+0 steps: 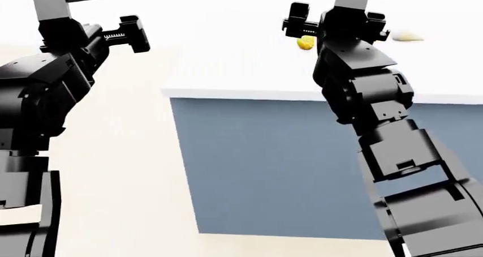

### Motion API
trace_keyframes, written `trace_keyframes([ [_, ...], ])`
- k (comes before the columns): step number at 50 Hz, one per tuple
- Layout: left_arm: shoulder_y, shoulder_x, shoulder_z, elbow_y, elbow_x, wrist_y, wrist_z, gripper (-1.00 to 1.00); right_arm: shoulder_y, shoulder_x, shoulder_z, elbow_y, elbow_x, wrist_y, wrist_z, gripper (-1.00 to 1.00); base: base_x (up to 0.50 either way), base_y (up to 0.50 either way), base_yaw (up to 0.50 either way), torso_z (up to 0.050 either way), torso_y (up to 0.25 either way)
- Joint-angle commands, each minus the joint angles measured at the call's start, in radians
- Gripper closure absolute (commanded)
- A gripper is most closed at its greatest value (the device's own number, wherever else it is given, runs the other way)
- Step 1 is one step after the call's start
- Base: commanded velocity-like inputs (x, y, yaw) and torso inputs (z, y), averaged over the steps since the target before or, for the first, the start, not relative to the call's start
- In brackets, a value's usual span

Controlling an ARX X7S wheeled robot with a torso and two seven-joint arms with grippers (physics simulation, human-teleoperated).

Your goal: Pick the lemon from the counter and place it in the cabinet.

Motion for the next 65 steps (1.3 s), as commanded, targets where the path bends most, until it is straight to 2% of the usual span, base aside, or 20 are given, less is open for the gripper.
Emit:
trace_keyframes([
  [1,0.002,-0.002,0.000,0.006,-0.004,-0.003,-0.003,-1.00,0.003,-0.001,-0.002,0.007,0.003,-0.006,-0.005,-1.00,-0.46,-0.35,0.00,0.000,0.000],
  [20,0.001,0.000,0.003,-0.001,-0.005,0.002,-0.001,-1.00,-0.006,0.006,-0.007,-0.016,0.010,0.003,0.003,-1.00,-0.46,-0.35,0.00,0.000,0.000],
  [65,-0.004,0.000,0.008,-0.014,-0.008,0.011,0.000,-1.00,-0.004,0.006,-0.018,-0.008,0.012,-0.024,-0.006,-1.00,0.01,-0.30,0.00,0.000,0.000],
])
